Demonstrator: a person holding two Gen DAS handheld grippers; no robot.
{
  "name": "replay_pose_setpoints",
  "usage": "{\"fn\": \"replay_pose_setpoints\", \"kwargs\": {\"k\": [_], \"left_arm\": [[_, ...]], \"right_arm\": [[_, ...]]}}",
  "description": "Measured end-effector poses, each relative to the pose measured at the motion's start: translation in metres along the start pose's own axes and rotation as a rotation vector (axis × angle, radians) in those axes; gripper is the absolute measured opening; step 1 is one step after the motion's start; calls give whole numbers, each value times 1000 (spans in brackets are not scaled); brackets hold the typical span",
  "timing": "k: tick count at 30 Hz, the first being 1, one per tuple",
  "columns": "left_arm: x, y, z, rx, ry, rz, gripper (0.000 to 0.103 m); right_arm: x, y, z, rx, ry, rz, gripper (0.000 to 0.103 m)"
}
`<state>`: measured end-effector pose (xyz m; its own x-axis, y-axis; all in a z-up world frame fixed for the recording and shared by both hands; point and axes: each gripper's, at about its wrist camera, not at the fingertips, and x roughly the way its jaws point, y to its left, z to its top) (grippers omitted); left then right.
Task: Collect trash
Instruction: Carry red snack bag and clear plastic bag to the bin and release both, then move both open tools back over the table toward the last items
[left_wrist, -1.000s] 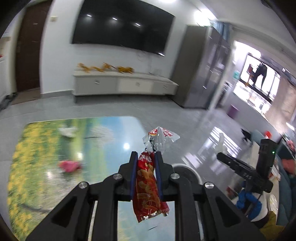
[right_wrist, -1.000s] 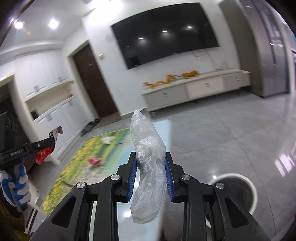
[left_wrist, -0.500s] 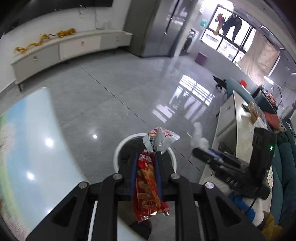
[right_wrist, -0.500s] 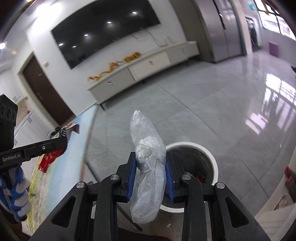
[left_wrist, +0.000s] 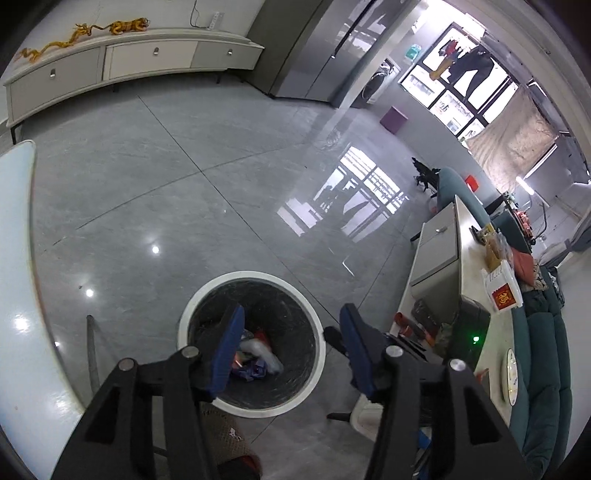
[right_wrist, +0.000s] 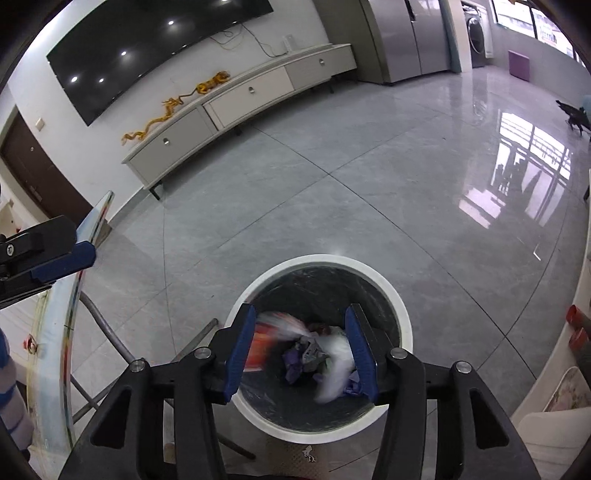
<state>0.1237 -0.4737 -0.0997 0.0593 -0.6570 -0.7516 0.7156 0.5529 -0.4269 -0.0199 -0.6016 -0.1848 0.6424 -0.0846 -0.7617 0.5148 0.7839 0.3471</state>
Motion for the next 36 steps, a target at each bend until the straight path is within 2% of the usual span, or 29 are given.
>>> {"fn": "replay_pose_setpoints", "kwargs": {"k": [2, 5, 8, 14, 16, 20, 25, 36], "left_arm": [[-13, -2, -2, 9, -29, 17, 52], [-52, 3, -9, 7, -98, 64, 52], [-100, 7, -23, 13, -179, 142, 52], [-213, 34, -69, -41, -341, 315, 52], [-257, 50, -90, -88, -402, 367, 53], [-318, 75, -123, -144, -486, 466, 55], [-376, 104, -163, -205, -557, 526, 56], [-450, 144, -225, -287, -669, 542, 56]], "right_arm": [[-7, 1, 0, 7, -15, 7, 50], [-23, 9, 3, 3, -58, 24, 50], [-43, 26, 6, -22, -99, 41, 50], [-82, 87, 8, -91, -171, 111, 50], [-95, 120, 7, -140, -188, 156, 50], [-112, 180, 1, -244, -202, 236, 50], [-136, 248, -14, -365, -217, 310, 50], [-184, 331, -50, -545, -242, 357, 50]]}}
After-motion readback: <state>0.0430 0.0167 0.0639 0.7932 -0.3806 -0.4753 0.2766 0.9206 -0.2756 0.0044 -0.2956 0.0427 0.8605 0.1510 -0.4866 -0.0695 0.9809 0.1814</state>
